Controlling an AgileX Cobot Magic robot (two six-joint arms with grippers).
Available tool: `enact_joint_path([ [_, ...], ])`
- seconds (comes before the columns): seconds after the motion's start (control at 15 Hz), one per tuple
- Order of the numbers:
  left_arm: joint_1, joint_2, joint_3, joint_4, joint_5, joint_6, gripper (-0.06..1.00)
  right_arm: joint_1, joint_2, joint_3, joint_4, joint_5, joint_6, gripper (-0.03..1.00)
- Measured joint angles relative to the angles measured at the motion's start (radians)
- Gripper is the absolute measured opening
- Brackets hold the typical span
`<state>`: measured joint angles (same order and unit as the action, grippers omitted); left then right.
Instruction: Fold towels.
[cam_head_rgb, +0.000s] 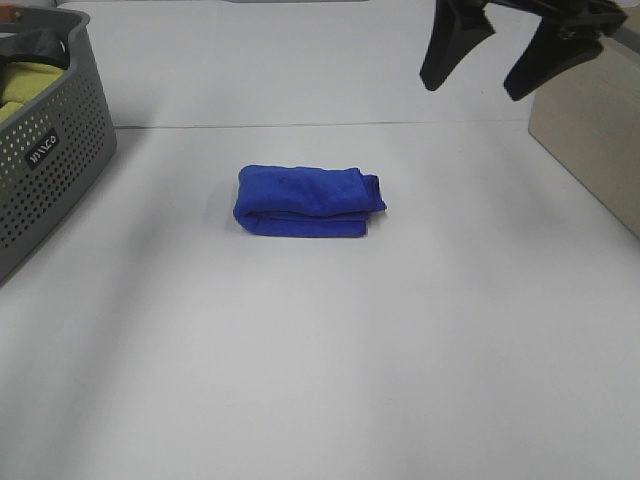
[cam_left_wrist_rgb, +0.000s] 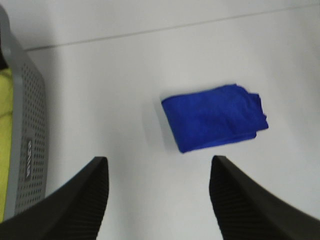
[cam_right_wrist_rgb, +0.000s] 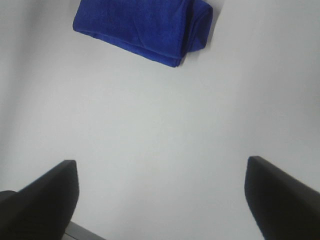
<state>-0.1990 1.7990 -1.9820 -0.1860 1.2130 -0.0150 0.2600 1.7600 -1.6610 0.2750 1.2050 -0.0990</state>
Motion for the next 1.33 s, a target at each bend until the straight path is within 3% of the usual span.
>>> enact_joint_path([
  [0.33, 0.000, -0.421, 0.532, 0.020, 0.002, 0.005, 0.57, 0.000, -0.407, 0.378, -0.035, 0.001, 0.000, 0.85],
  [0.73, 0.000, -0.906, 0.988, 0.020, 0.005, 0.037, 0.57, 0.000, -0.904, 0.841, -0.072, -0.006, 0.000, 0.85],
  [0.8, 0.000, -1.087, 1.110, 0.020, 0.007, 0.045, 0.57, 0.000, -1.101, 0.967, -0.111, -0.005, 0.000, 0.85],
  [1.13, 0.000, -1.392, 1.282, -0.012, -0.003, 0.172, 0.57, 0.000, -1.485, 1.082, -0.183, -0.009, -0.025, 0.85],
  [1.33, 0.000, -1.461, 1.368, -0.079, -0.091, 0.283, 0.57, 0.000, -1.620, 1.120, -0.190, -0.046, -0.055, 0.85],
])
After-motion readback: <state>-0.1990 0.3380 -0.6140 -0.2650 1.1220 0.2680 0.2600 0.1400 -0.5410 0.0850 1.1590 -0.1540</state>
